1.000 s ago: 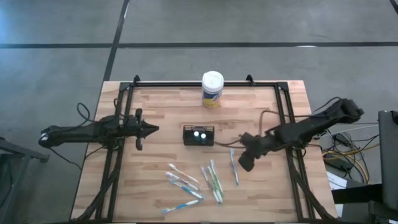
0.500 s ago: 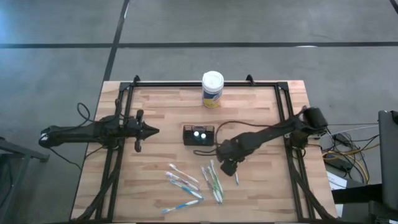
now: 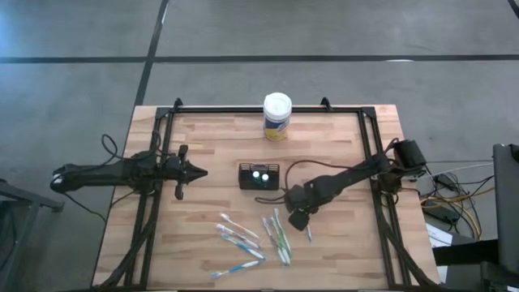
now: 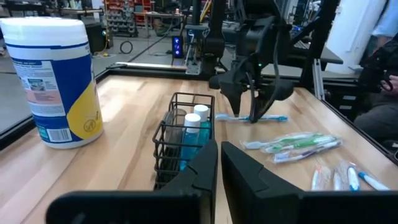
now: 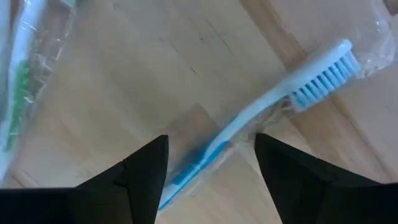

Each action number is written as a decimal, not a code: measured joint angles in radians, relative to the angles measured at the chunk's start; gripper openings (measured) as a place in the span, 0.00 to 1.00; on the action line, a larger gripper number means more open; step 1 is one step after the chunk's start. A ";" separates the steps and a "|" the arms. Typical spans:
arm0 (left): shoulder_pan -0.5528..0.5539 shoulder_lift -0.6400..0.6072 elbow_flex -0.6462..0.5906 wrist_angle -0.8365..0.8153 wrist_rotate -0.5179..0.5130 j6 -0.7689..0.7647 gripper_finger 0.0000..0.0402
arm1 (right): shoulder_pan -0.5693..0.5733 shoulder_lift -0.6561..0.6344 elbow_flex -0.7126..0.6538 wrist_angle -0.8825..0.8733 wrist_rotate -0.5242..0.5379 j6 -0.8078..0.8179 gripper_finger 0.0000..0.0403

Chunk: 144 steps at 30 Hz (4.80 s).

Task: Pick & Place toothbrushing station
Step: Put the top right blue toothbrush into the black wire organizer

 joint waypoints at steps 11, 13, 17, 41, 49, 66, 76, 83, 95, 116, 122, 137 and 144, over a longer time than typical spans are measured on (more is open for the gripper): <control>0.000 0.000 0.000 0.014 0.000 -0.028 0.06 | 0.012 -0.004 -0.046 0.002 0.011 -0.050 0.28; 0.000 0.000 0.000 0.015 0.000 -0.041 0.06 | 0.012 -0.007 -0.049 -0.005 0.016 -0.062 0.18; 0.000 0.000 0.000 0.016 0.000 -0.055 0.06 | 0.011 -0.033 -0.051 -0.018 0.021 -0.074 0.05; 0.000 0.002 -0.001 0.016 -0.002 -0.067 0.06 | 0.131 -0.842 -0.355 0.838 0.726 -0.791 0.05; 0.000 0.002 -0.001 0.017 -0.003 -0.051 0.06 | 0.009 -0.862 -0.564 1.164 0.632 -1.021 0.04; 0.000 0.002 -0.001 0.025 -0.024 -0.063 0.06 | -0.100 -0.802 -0.742 1.566 0.447 -1.202 0.04; 0.000 0.002 -0.001 0.024 -0.076 -0.070 0.06 | -0.244 -0.481 -0.706 1.939 0.276 -1.189 0.04; 0.000 0.002 -0.001 0.016 -0.089 -0.070 0.06 | -0.270 -0.269 -0.571 1.979 0.227 -1.195 0.04; 0.000 0.003 -0.001 -0.026 -0.089 -0.071 0.06 | -0.306 -0.053 -0.568 2.158 0.227 -1.142 0.04; 0.000 0.003 -0.001 -0.027 -0.089 -0.071 0.06 | -0.306 0.049 -0.589 2.153 0.257 -1.132 0.04; 0.000 0.003 -0.001 -0.027 -0.089 -0.072 0.06 | -0.306 0.085 -0.582 2.151 0.258 -1.129 0.04; 0.000 0.003 -0.001 -0.030 -0.090 -0.073 0.06 | -0.306 0.095 -0.560 2.047 0.257 -1.086 0.09; 0.000 0.003 -0.001 -0.030 -0.090 -0.071 0.06 | -0.306 0.092 -0.559 2.043 0.257 -1.058 0.20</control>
